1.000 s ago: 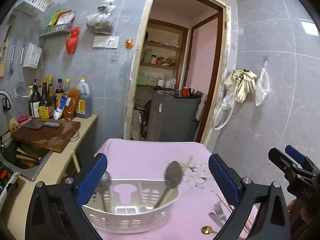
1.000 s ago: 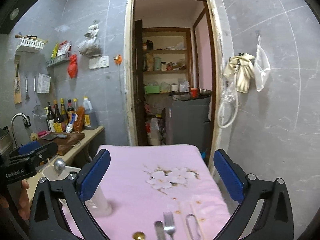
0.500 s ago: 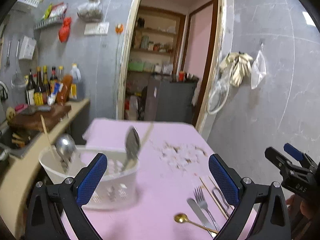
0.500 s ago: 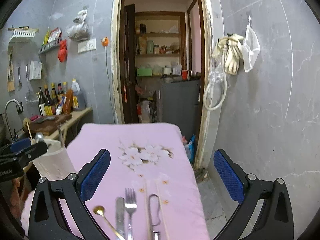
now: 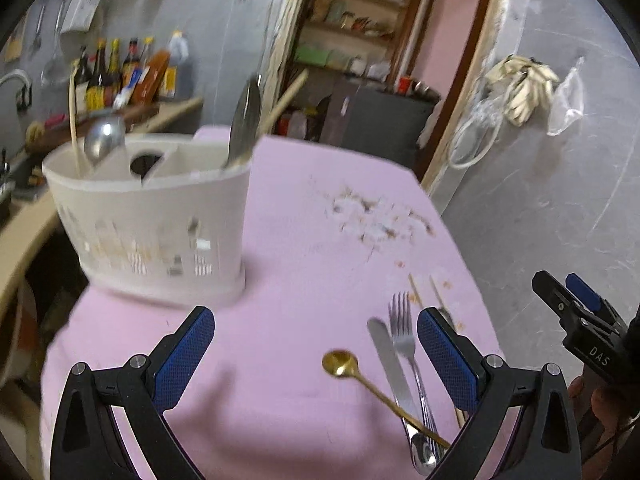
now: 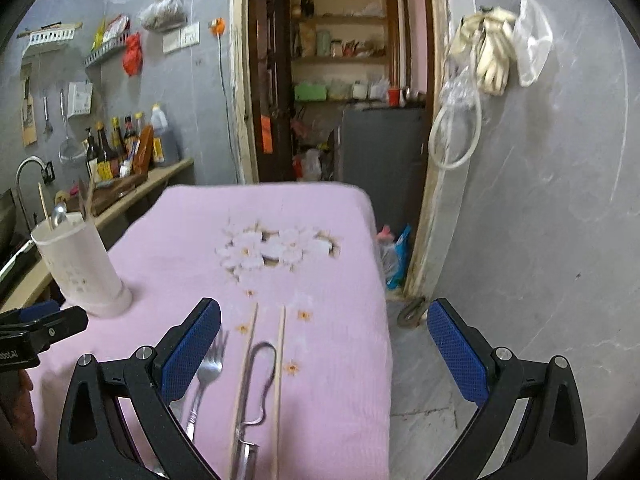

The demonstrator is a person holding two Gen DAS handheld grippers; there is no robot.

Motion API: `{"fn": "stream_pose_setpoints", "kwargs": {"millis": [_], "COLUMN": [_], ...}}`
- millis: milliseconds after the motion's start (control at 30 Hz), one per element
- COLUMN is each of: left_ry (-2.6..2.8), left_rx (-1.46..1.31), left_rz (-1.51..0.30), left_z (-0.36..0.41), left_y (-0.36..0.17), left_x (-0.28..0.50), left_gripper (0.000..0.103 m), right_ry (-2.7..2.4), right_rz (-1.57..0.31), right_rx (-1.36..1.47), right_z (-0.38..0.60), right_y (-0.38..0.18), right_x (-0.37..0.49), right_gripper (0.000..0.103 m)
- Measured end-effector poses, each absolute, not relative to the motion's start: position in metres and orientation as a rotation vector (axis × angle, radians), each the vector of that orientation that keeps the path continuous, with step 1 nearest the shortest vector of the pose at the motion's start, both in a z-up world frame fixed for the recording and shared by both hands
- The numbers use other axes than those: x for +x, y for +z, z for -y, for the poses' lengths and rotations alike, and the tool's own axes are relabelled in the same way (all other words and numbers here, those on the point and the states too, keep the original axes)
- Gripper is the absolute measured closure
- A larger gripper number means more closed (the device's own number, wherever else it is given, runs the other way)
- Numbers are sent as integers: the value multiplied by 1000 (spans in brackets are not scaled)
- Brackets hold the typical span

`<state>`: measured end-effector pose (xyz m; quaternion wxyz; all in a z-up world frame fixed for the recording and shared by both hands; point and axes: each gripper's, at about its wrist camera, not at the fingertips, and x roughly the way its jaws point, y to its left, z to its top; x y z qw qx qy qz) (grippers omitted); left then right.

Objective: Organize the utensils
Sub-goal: 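Move both tools back toward the remaining cutlery, then lower the left tool over the gold spoon while the right tool lowers over a chopstick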

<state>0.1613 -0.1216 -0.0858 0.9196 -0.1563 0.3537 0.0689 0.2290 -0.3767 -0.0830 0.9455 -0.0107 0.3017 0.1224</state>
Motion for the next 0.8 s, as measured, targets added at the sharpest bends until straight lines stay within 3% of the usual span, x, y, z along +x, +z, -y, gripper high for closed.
{"fn": "stream_pose_setpoints", "kwargs": {"millis": [167, 300, 467, 800], "left_ry": [147, 113, 66, 31], "left_rx": [-348, -381, -461, -495], "left_rz": [-782, -849, -912, -1023], "left_z": [129, 135, 145, 162], "left_y": [-99, -109, -119, -143], "left_x": [163, 166, 169, 186], "left_gripper": [4, 19, 31, 65], "right_ry": [291, 317, 343, 397], "right_rz": [-688, -740, -761, -803], "right_rx": [-14, -12, -7, -6], "right_z": [377, 376, 376, 376], "right_y": [-110, -126, -135, -148], "right_x": [243, 250, 253, 257], "right_gripper": [6, 32, 37, 69]}}
